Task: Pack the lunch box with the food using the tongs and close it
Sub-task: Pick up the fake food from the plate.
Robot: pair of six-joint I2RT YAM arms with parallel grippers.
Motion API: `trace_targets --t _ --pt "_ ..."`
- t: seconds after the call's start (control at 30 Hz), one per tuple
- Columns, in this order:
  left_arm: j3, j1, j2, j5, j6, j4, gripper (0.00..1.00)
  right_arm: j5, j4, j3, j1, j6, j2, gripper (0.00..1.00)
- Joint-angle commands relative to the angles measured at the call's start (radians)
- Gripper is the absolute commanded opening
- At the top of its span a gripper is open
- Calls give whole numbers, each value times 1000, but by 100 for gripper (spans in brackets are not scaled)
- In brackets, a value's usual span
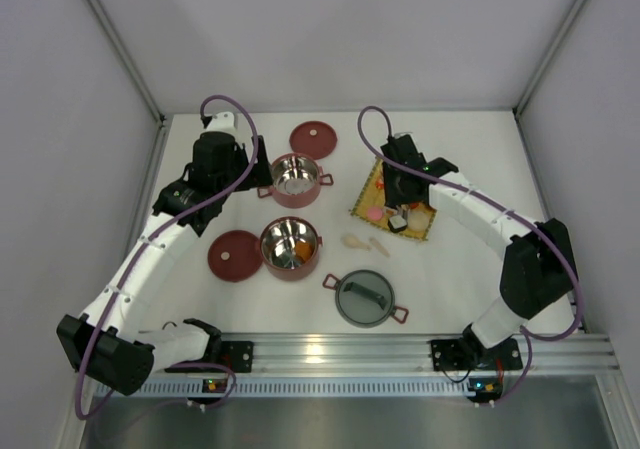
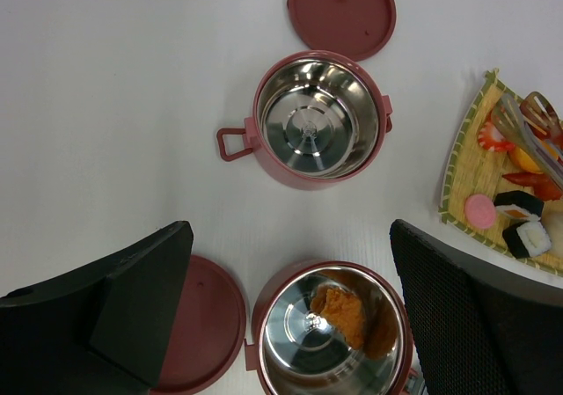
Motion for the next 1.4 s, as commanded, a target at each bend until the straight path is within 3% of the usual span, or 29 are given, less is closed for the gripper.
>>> trace_targets --t 0.0,0.33,0.7,0.97,1.37 --pt "-3 -3 -27 0 -2 4 99 -7 -2 34 -13 -20 -39 39" --pt "-3 -3 -24 -6 -1 4 99 -113 -8 53 -12 -25 -27 31" --pt "-5 -3 -22 0 -4 7 99 -113 -20 25 1 -17 -57 23" --pt "-5 -3 -22 0 -5 7 99 -82 -46 33 4 -28 -94 34" --pt "-6 -3 -24 2 -4 9 99 -102 -66 31 14 -54 -90 36"
